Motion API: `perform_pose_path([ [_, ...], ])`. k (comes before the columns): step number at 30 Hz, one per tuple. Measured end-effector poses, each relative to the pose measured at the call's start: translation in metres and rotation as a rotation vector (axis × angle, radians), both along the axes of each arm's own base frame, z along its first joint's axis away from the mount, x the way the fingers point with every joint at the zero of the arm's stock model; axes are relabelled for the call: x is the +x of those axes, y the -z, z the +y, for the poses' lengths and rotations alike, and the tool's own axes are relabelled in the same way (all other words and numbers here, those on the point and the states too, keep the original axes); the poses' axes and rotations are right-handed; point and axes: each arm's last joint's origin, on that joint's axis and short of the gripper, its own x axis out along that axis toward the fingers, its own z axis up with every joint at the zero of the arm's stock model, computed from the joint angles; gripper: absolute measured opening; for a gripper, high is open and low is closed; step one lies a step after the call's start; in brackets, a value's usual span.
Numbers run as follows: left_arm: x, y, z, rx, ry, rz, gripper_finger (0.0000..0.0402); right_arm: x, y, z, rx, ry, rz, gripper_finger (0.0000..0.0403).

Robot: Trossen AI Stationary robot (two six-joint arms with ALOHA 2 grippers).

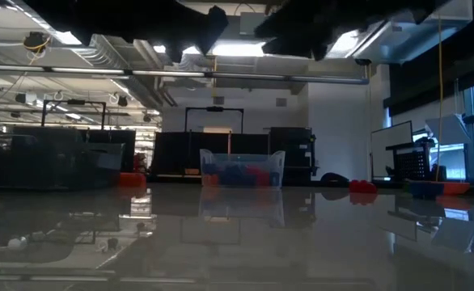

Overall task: Sort blocks by size
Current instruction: Put the blue 8 stud game piece into the gray bin

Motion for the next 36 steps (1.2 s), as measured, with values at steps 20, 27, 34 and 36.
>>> perform_pose_path([
  [20, 0.002, -0.008, -0.020, 0.020, 0.079, -0.090, 0.0130, 0.053, -0.006, 0.012, -0.063, -0.144, -0.389, 0.0269],
  [27, 0.002, -0.008, -0.020, 0.021, 0.080, -0.088, 0.0130, 0.072, -0.006, 0.011, -0.085, -0.109, -0.381, 0.0268],
  [34, 0.002, -0.008, -0.022, 0.028, 0.085, -0.089, 0.0131, 0.072, -0.007, 0.010, -0.086, -0.114, -0.384, 0.0200],
  [36, 0.002, -0.008, -0.022, 0.029, 0.087, -0.086, 0.0132, 0.073, -0.007, 0.009, -0.085, -0.115, -0.383, 0.0164],
])
